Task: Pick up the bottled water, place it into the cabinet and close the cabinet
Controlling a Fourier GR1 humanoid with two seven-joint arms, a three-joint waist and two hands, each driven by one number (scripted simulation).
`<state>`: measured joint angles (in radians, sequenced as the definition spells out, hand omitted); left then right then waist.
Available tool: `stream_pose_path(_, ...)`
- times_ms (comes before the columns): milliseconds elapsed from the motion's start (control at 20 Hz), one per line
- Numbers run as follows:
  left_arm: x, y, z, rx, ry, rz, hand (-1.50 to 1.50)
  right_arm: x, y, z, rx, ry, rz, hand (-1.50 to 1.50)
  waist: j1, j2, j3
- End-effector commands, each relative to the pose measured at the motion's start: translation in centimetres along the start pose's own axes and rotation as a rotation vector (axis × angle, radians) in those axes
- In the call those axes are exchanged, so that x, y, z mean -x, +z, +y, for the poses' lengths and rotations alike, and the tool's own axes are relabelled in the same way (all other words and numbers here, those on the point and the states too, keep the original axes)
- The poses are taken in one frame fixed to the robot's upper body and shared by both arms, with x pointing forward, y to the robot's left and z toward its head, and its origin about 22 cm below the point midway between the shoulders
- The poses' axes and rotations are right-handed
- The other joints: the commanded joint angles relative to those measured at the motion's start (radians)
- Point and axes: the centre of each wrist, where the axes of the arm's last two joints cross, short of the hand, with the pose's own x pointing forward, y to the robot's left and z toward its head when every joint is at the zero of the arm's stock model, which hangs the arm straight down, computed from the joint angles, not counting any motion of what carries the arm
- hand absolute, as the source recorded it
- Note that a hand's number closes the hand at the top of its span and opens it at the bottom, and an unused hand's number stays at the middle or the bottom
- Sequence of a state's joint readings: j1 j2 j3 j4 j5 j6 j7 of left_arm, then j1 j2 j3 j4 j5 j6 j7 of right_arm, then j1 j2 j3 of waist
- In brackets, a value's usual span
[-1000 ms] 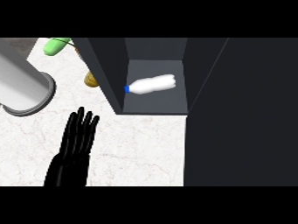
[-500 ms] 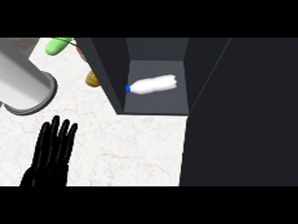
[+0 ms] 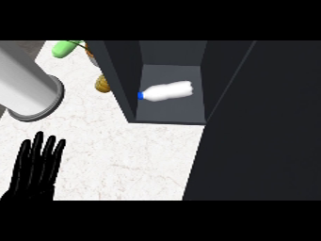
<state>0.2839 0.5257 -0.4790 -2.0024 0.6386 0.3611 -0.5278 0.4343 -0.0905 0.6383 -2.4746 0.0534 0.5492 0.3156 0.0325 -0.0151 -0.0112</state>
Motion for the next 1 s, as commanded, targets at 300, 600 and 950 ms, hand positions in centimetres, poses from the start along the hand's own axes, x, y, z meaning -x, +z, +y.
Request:
stream_pose_path(300, -1.1, 0.9, 2.3, 0.015, 0.002, 0.02, -1.5, -1.9, -4.9, 2.1, -0.032, 0.122, -0.073, 1.5, 0.009, 0.003, -0.001)
stream_pose_path(600, -1.8, 0.7, 2.2, 0.029, 0.026, -0.019, -1.5, -1.7, -6.2, 1.6, -0.063, 0.142, -0.053, 1.5, 0.029, 0.01, -0.001)
stream_pose_path(950, -2.0, 0.8, 3.2, 0.032, 0.016, -0.001, -1.5, -1.7, -6.6, 1.0, -0.081, 0.151, -0.064, 1.5, 0.046, 0.02, -0.004)
